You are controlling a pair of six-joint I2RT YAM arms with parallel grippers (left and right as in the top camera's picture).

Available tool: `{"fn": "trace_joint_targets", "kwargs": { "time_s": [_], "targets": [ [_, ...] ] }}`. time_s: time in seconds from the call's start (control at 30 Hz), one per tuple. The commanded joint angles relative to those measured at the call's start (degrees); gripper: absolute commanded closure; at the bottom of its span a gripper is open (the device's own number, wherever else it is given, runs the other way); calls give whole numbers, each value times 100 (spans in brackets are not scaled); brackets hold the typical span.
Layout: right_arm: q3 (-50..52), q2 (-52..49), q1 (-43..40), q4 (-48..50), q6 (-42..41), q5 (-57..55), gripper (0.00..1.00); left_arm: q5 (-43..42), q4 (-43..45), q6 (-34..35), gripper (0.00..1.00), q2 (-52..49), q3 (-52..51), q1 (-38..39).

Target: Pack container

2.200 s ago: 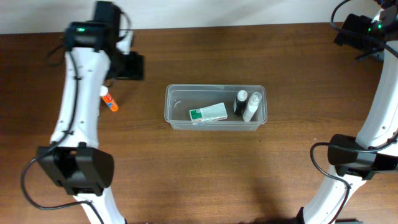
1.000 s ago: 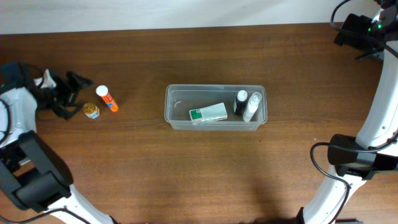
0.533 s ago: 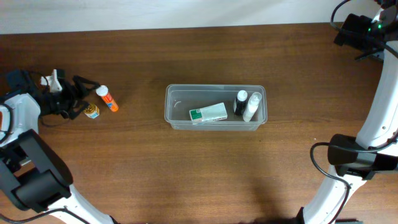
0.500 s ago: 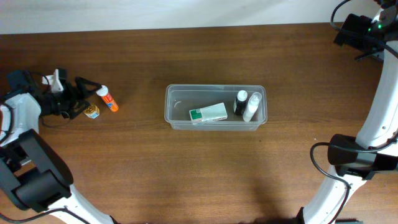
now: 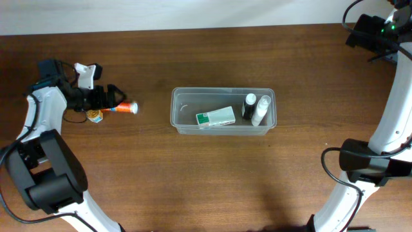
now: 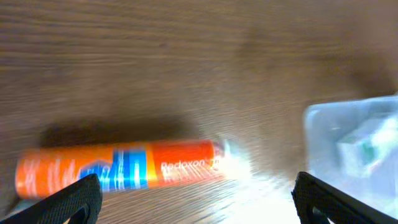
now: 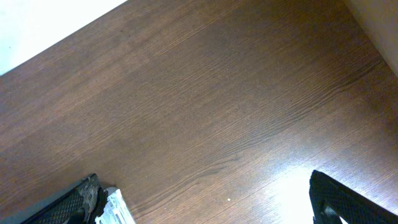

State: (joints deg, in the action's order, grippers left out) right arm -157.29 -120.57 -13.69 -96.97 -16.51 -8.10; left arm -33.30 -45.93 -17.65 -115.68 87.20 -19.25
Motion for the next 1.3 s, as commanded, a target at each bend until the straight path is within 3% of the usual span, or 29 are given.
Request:
{"fn": "trace_joint_targets", "kwargs": {
  "time_s": [0.0,0.3,0.43,0.57,0.67,0.87,0.97,1.13,1.27],
  "targets": [
    [-48,61,-22,-35,-24,-50,2,560,46,-219,2,-39,-28,125],
    [-48,61,-22,-33,-24,-50,2,824,208,105,2,-42,-28,212],
    [-48,61,-22,-35,-24,-50,2,1681,592,1119,1,-42,-24,256],
    [-48,61,-22,-35,-24,-50,2,2734,671,2957,1,-42,35,376],
    [-48,61,-22,-33,-24,-50,2,2868,859,3591,2,-48,44,667],
    [-48,61,-22,-33,-24,-50,2,3748,1207,3563,1,-50,273,1523],
    [-48,61,-22,-35,-24,-50,1,4107,1246,3139,1,-50,505,1764],
    [-48,61,-22,-35,-24,-50,2,4260,1427,3069,1,-68,785,1744],
    [-48,61,-22,-35,-24,-50,2,4216,1823,2522,1,-116,977,1674]
  ]
}}
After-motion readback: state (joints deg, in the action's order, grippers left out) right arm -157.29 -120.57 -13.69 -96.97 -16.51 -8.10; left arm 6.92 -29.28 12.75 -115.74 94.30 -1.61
